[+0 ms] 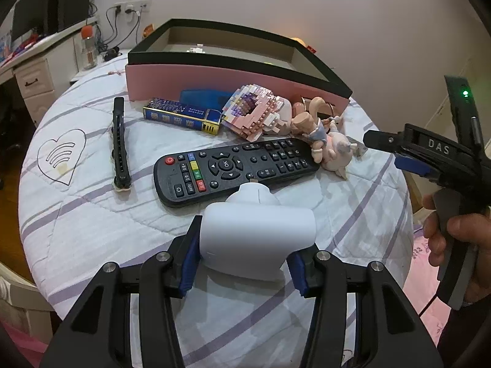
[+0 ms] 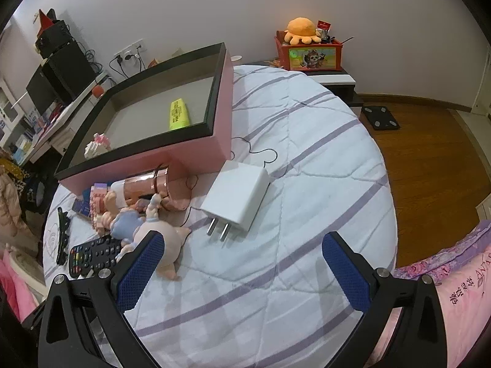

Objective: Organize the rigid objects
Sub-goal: 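Grasp the white phone charger with the right tool, then carry the white cylinder and charger into the box and release both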

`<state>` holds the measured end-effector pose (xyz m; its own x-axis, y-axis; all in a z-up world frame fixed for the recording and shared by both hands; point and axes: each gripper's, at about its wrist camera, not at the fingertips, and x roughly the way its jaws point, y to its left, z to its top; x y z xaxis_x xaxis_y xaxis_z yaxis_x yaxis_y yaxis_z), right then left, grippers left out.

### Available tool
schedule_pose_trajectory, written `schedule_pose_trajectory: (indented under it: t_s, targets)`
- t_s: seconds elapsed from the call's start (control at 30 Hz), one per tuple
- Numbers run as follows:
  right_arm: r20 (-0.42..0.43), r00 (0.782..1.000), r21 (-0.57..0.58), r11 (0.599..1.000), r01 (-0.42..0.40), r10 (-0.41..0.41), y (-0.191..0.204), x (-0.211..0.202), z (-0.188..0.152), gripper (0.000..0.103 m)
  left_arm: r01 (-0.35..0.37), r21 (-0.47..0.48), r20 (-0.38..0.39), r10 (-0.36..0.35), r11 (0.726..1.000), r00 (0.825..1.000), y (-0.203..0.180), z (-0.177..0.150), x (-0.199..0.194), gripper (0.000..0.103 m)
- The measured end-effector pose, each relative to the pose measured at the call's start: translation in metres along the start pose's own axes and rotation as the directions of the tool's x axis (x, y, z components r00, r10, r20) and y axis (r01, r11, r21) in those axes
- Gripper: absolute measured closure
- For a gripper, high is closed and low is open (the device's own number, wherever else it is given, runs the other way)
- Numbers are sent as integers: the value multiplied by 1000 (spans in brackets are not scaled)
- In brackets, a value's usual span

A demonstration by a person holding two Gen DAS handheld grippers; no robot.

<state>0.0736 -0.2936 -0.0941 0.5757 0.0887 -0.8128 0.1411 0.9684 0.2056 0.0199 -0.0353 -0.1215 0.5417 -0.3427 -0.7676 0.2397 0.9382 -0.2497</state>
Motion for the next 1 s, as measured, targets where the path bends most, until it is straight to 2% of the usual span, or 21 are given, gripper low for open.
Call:
schedule_pose_trajectory:
  t_s: [0.33, 0.5, 0.57, 0.73, 0.8, 0.83, 0.87, 1.0]
  targets:
    - [13, 999, 30, 998, 49, -50, -5, 11, 12, 0, 23, 45, 18, -23, 999, 1000, -7, 1, -15, 56]
    - [0, 997, 9, 997, 81, -81, 3, 26, 18, 7, 23, 45, 37, -25, 999, 999, -8, 5, -22, 56]
    - [-10, 994, -2, 994, 106, -106, 7, 35, 19, 17, 18, 47, 55, -21, 999, 998, -7, 9, -27, 56]
    - [-3, 986, -48, 985, 166, -166, 17, 49, 21, 26, 0, 32, 98, -3, 999, 995, 0, 24, -35, 56]
    - [7, 988, -64, 986, 154, -154, 19, 47, 20, 43, -8, 28, 105, 5, 1000, 994, 4, 31, -35, 56]
    - [11, 987, -71, 985, 158, -158, 20, 45, 19, 57, -12, 25, 108, 10, 1000, 994, 6, 34, -35, 56]
    - [17, 985, -84, 982, 171, -170, 20, 44, 17, 60, -16, 22, 113, 13, 1000, 993, 9, 36, -36, 56]
    - [20, 992, -71, 989, 127, -126, 12, 36, 11, 62, -22, 23, 127, 19, 1000, 992, 14, 44, -37, 56]
